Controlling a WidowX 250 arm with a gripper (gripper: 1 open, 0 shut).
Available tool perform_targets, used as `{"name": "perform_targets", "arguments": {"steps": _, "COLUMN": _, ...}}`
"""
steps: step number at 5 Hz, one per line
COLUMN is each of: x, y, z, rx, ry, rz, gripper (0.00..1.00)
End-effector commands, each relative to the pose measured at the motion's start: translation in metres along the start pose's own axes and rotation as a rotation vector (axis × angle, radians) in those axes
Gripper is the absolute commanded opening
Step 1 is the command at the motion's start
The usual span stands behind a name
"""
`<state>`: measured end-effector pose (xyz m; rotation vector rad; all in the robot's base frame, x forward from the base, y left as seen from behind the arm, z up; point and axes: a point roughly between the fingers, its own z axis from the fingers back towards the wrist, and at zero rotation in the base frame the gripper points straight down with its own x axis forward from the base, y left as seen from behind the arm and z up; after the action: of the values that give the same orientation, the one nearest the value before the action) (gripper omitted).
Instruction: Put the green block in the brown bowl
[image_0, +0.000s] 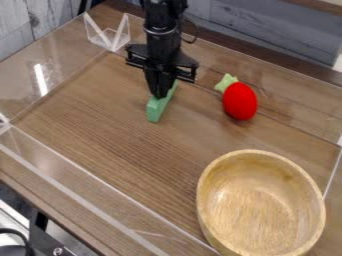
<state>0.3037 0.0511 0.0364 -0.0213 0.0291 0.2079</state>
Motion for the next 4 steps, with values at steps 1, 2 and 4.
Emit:
{"name": "perform_targets", "arguments": {"steps": 1, "x": -0.022, "y": -0.011, "z": -0.018, "rx": 0.006, "ry": 0.095, "rz": 0.061, "gripper": 1.0}}
{"name": "perform_targets", "arguments": {"steps": 2, "x": -0.023, "y": -0.006, "z": -0.026, "rx": 0.02, "ry": 0.104, "rz": 0.035, "gripper": 1.0}}
{"name": "perform_targets", "arguments": {"steps": 4, "x": -0.015, "y": 0.013, "z": -0.044, "rx": 0.036, "ry": 0.123, "rz": 0.114, "gripper": 1.0}}
